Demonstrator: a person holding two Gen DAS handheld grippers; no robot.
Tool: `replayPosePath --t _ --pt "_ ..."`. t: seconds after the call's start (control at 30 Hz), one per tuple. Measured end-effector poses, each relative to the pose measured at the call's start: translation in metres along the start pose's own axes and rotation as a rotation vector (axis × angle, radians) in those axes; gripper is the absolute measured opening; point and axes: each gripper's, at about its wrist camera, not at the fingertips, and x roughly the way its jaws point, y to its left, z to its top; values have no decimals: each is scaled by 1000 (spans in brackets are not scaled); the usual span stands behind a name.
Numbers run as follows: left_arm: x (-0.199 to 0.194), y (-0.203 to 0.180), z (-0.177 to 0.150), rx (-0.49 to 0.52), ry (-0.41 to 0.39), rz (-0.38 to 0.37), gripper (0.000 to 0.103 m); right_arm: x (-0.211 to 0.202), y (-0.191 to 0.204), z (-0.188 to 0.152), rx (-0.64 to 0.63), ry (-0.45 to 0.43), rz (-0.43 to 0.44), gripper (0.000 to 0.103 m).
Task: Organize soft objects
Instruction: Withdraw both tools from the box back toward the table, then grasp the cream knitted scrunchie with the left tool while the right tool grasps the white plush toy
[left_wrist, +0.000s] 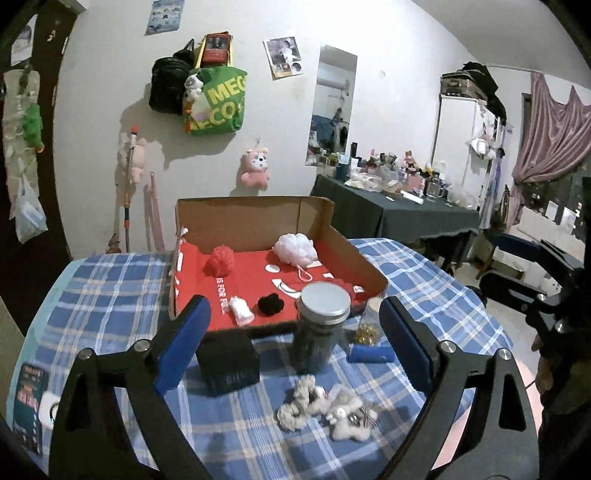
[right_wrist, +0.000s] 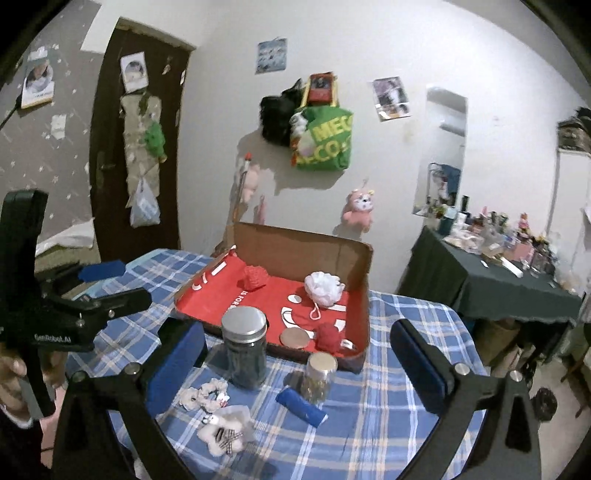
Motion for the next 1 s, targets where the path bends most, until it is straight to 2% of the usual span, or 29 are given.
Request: replayPosePath --t 0.3,0.5,0.77,1.0 --pt "-11 -18 -44 27 -6 32 94 -12 7 -50 49 -6 -27 103" --pt "6 -15 -74 -9 55 13 94 -3 8 -83 87 -2 -58 103" --pt "43 -7 -114 -33 172 23 94 31 -5 -121 182 97 -46 103" --pt "61 3 -126 -55 231 16 94 55 -5 -140 211 167 -8 103"
